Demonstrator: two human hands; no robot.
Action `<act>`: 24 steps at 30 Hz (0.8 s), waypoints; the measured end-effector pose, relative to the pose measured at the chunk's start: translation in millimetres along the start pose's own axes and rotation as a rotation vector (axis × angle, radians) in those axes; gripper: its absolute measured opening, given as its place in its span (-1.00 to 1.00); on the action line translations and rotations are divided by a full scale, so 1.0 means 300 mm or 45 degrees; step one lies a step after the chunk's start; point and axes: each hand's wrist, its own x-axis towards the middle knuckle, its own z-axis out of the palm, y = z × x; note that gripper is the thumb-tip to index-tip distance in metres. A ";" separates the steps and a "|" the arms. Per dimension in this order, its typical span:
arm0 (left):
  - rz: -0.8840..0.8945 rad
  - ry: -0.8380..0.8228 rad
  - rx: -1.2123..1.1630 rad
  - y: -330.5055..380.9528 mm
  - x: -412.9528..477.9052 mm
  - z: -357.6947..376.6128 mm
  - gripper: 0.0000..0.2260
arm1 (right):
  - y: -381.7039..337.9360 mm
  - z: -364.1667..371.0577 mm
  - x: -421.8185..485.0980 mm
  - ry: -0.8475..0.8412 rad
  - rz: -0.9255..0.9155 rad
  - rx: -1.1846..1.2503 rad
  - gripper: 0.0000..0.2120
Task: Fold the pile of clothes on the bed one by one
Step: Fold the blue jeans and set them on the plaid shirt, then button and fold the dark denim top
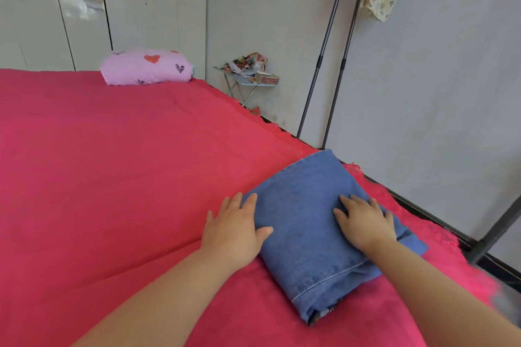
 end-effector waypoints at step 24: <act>-0.559 0.090 0.156 -0.722 -1.243 -0.652 -0.55 | -1.051 -0.243 -1.164 -0.196 -0.859 0.109 -0.59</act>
